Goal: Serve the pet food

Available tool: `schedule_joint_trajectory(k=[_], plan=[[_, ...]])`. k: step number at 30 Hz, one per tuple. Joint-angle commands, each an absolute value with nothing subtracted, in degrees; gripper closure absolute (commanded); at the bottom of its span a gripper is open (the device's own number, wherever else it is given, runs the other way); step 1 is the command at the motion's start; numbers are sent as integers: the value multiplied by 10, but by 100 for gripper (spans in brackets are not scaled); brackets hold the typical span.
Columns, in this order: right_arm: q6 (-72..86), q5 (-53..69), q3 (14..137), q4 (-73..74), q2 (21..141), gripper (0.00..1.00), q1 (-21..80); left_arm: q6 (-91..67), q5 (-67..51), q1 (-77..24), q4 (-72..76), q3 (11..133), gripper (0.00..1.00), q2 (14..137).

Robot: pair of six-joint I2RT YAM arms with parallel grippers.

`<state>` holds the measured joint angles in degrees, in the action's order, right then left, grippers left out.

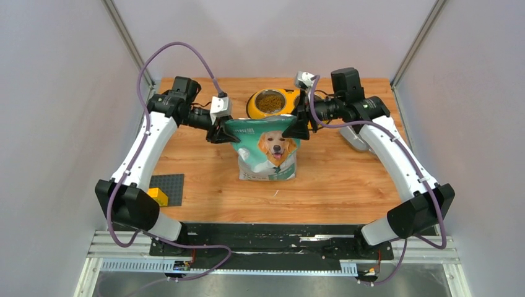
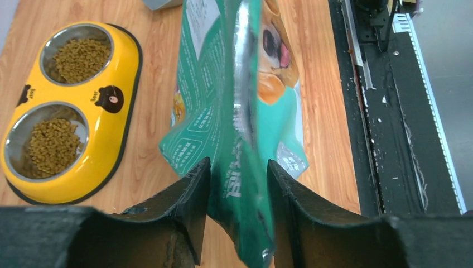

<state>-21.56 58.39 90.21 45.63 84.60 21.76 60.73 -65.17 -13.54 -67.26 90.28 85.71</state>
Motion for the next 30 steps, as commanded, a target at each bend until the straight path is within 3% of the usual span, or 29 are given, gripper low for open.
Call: schedule_joint_trajectory(k=[1,7,10,12,13,20,26,30], plan=[[-225,519,943,431,832,36,261,526,-646,-132,-552,858,48,796],[-159,438,903,276,771,26,307,361,-609,-132,-291,759,42,692],[-86,401,874,190,732,12,313,225,-531,-132,-143,694,39,637],[-62,382,844,131,701,1,317,178,-501,-132,-129,698,37,625],[-62,379,831,109,688,0,317,179,-501,-132,-154,708,36,625],[-125,431,886,160,713,1,326,183,-495,-132,-181,695,32,614],[-205,375,993,279,811,28,392,217,-506,-132,-257,736,35,640],[-250,312,1052,337,879,30,434,284,-536,-130,-362,786,43,677]])
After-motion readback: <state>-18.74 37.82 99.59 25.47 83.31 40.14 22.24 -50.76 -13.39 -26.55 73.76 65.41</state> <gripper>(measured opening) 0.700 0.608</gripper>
